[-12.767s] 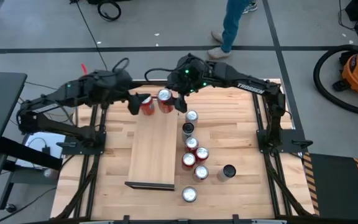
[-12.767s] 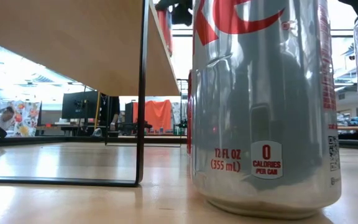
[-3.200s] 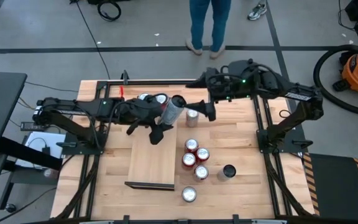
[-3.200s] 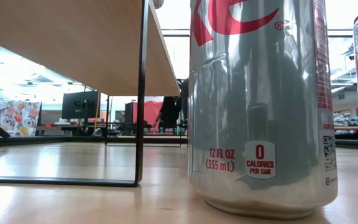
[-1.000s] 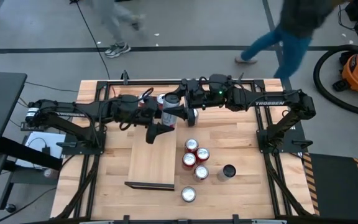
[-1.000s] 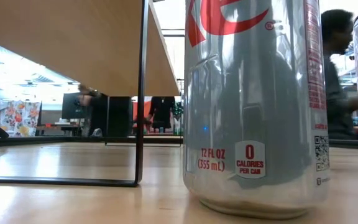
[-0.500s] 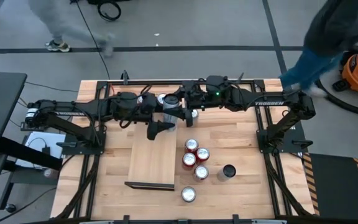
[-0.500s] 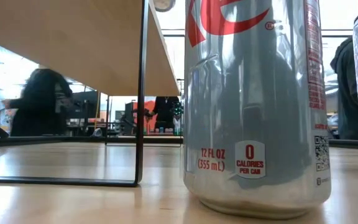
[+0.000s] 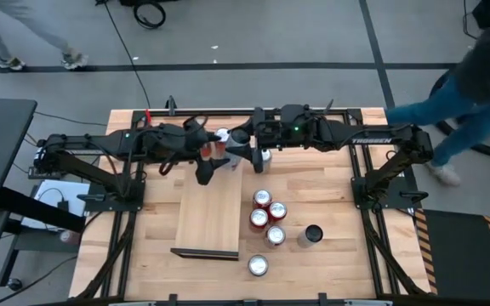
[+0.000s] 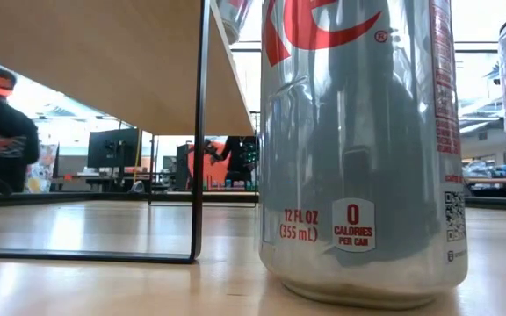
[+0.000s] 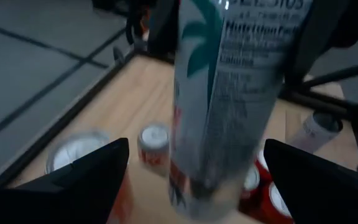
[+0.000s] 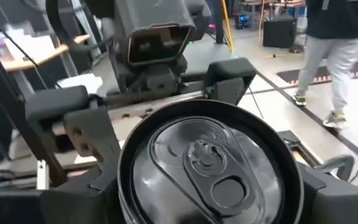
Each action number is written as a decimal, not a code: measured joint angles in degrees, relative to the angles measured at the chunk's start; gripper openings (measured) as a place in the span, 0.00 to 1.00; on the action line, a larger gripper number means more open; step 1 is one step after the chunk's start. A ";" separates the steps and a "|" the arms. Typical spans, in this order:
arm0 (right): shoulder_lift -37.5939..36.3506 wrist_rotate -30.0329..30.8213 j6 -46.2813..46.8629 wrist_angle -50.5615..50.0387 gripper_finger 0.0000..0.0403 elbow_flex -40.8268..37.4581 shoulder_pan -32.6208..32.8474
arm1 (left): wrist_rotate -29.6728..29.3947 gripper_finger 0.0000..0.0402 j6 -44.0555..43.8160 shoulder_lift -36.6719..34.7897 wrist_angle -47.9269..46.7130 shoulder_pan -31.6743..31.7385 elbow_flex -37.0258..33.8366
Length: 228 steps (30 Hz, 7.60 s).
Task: Place canned beverage on shelf
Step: Put the top white and orange soda can on the shelf
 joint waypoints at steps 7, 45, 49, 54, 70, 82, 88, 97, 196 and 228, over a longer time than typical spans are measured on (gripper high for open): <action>-0.02 2.84 -1.73 -1.75 0.68 0.00 -0.05 | 1.31 0.96 -4.38 -0.60 -6.42 -0.06 -0.10; 12.11 12.62 -4.37 -0.17 0.69 0.11 4.46 | 0.32 0.96 -1.09 -2.99 2.15 3.73 -0.11; 12.10 11.79 -6.41 -0.48 0.71 0.11 4.40 | 0.25 0.96 1.20 -2.53 1.81 3.11 -0.13; 11.78 11.46 -8.10 -2.57 0.78 1.24 4.35 | 0.26 0.96 2.51 -2.86 1.86 3.25 -0.10; 7.19 13.69 -12.10 -10.45 0.86 10.01 3.58 | 1.81 0.96 6.55 -2.98 -10.70 5.82 9.07; -0.44 10.59 -12.76 -31.45 0.86 10.10 2.97 | 5.91 0.96 2.49 -0.06 -13.75 3.24 9.31; -0.11 9.38 -10.43 -36.49 0.86 6.60 3.02 | 0.77 0.96 4.50 3.40 -14.22 1.39 9.33; -0.11 2.00 -6.63 -26.74 0.77 -1.76 5.18 | -4.86 0.96 7.71 3.12 -15.92 0.66 9.33; 4.57 7.49 0.49 -6.97 0.65 -6.71 8.50 | -7.25 0.96 5.25 3.48 -30.62 0.79 13.97; -1.78 7.18 -1.24 -15.68 0.65 -6.73 6.03 | 1.25 0.88 3.10 12.51 -22.07 0.31 13.90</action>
